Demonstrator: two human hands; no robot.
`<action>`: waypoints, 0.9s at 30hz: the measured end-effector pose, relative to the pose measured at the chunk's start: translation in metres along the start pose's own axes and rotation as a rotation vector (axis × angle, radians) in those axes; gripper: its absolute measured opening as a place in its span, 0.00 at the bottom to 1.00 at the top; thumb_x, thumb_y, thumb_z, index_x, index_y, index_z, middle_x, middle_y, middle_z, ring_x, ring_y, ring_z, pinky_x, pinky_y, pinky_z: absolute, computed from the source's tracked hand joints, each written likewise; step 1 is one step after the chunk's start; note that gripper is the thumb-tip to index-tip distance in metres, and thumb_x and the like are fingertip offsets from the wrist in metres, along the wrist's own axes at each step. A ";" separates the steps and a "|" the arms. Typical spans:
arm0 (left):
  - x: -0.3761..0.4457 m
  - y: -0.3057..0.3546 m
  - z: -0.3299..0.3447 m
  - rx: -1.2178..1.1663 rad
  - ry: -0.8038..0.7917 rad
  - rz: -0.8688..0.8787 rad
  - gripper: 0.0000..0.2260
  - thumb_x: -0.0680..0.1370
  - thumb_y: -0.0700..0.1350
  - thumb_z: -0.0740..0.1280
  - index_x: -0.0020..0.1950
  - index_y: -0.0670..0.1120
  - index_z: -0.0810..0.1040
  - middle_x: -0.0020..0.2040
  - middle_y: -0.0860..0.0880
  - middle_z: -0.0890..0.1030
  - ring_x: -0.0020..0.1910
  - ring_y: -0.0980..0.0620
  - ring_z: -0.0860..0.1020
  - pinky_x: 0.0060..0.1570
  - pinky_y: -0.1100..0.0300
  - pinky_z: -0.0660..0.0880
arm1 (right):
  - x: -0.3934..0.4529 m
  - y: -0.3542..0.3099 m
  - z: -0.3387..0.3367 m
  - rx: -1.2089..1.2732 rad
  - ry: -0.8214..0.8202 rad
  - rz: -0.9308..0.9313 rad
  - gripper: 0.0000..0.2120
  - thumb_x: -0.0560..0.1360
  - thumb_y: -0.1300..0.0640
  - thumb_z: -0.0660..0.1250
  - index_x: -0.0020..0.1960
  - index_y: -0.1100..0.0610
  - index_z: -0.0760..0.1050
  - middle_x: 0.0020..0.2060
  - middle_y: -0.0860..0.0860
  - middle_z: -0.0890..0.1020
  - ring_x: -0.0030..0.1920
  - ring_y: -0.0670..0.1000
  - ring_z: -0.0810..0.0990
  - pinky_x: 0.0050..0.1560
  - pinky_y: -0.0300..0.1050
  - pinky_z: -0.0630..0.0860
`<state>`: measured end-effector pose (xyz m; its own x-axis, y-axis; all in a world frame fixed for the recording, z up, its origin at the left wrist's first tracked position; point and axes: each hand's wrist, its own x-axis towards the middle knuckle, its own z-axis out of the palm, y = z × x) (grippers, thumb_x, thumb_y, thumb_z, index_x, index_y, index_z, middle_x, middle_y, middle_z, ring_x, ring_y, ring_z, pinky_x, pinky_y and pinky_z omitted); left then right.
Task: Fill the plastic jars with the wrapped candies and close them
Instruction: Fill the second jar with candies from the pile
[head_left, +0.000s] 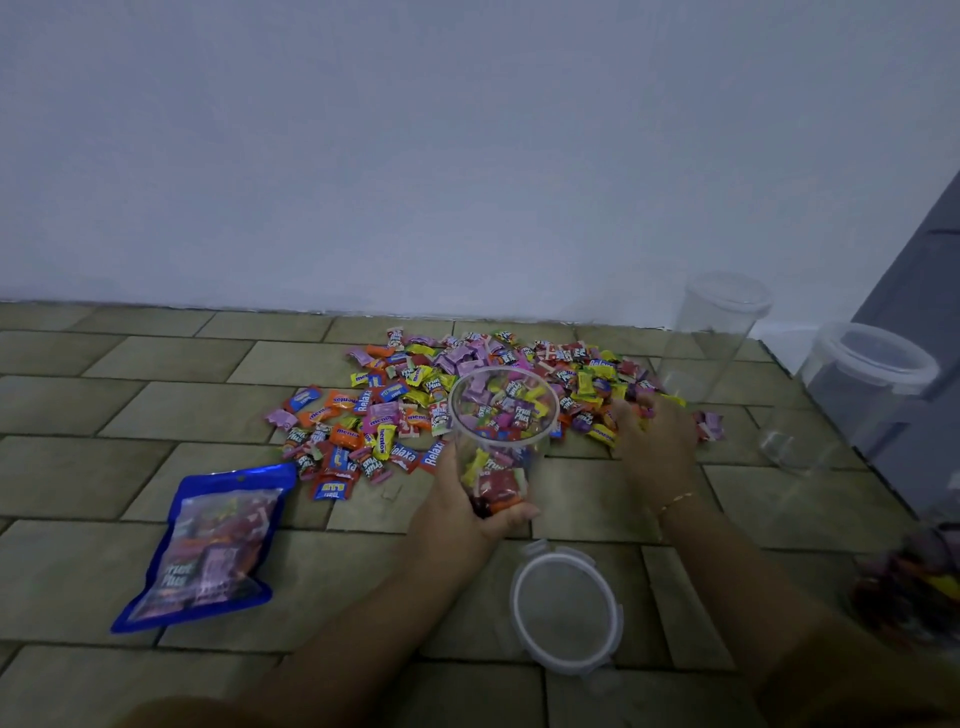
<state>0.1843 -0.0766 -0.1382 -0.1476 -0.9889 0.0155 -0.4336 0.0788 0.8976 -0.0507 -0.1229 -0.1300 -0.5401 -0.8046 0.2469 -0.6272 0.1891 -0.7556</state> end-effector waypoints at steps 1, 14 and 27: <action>0.002 0.001 0.000 0.020 -0.007 0.006 0.52 0.55 0.70 0.71 0.73 0.51 0.57 0.66 0.55 0.72 0.61 0.54 0.75 0.58 0.55 0.74 | 0.006 0.008 -0.002 -0.087 -0.007 0.020 0.25 0.76 0.44 0.63 0.63 0.62 0.72 0.61 0.62 0.73 0.64 0.60 0.67 0.65 0.52 0.62; 0.032 0.001 0.002 0.052 0.022 0.036 0.41 0.54 0.68 0.74 0.62 0.54 0.66 0.54 0.59 0.78 0.51 0.61 0.78 0.44 0.68 0.74 | 0.037 0.049 -0.009 -0.465 -0.147 0.134 0.38 0.73 0.30 0.48 0.73 0.54 0.59 0.72 0.61 0.59 0.73 0.62 0.55 0.72 0.59 0.52; 0.028 0.002 0.002 0.012 0.032 0.062 0.45 0.56 0.67 0.74 0.68 0.51 0.66 0.58 0.57 0.78 0.52 0.61 0.78 0.50 0.62 0.76 | 0.011 0.035 -0.002 -0.465 -0.023 -0.207 0.12 0.73 0.56 0.67 0.54 0.61 0.78 0.52 0.61 0.75 0.52 0.63 0.73 0.52 0.52 0.70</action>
<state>0.1780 -0.1038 -0.1370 -0.1462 -0.9856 0.0849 -0.4351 0.1412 0.8892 -0.0800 -0.1236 -0.1526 -0.3691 -0.8630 0.3450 -0.9058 0.2510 -0.3413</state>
